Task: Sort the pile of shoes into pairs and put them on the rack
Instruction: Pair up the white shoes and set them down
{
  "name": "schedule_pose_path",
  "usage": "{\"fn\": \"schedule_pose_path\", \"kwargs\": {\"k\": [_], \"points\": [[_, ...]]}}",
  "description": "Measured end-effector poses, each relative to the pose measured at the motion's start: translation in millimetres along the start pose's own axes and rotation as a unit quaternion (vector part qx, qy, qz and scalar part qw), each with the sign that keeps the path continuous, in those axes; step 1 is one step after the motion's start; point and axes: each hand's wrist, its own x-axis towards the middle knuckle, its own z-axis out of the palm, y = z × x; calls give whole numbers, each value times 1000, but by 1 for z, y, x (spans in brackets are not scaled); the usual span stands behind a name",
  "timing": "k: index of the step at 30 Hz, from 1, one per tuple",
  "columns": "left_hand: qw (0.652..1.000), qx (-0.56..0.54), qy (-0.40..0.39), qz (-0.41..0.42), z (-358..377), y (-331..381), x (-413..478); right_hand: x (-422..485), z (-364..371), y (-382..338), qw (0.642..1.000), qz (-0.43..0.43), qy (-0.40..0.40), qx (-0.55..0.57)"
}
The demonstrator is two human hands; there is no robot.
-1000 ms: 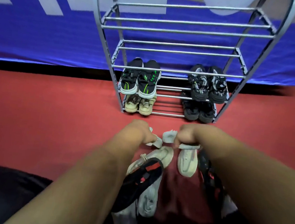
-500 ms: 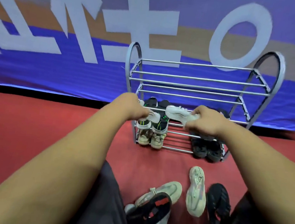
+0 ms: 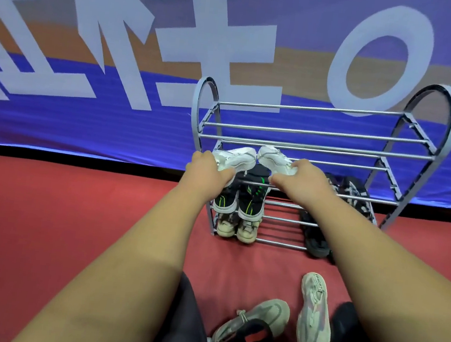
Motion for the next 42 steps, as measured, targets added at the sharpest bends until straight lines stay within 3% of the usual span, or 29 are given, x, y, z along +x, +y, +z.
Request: {"fn": "schedule_pose_path", "kwargs": {"k": [4, 14, 23, 35, 42], "points": [[998, 54, -25, -2, 26, -3, 23, 25, 19, 7, 1000, 8, 14, -3], [997, 76, 30, -2, 73, 2, 73, 69, 49, 9, 997, 28, 52, -47], [992, 52, 78, -85, 113, -2, 109, 102, 96, 11, 997, 42, 67, -14], [993, 36, -33, -105, 114, -15, 124, 116, 111, 14, 1000, -1, -15, -20], [995, 84, 23, -49, 105, -19, 122, 112, 115, 8, 1000, -9, -19, 14]]}}
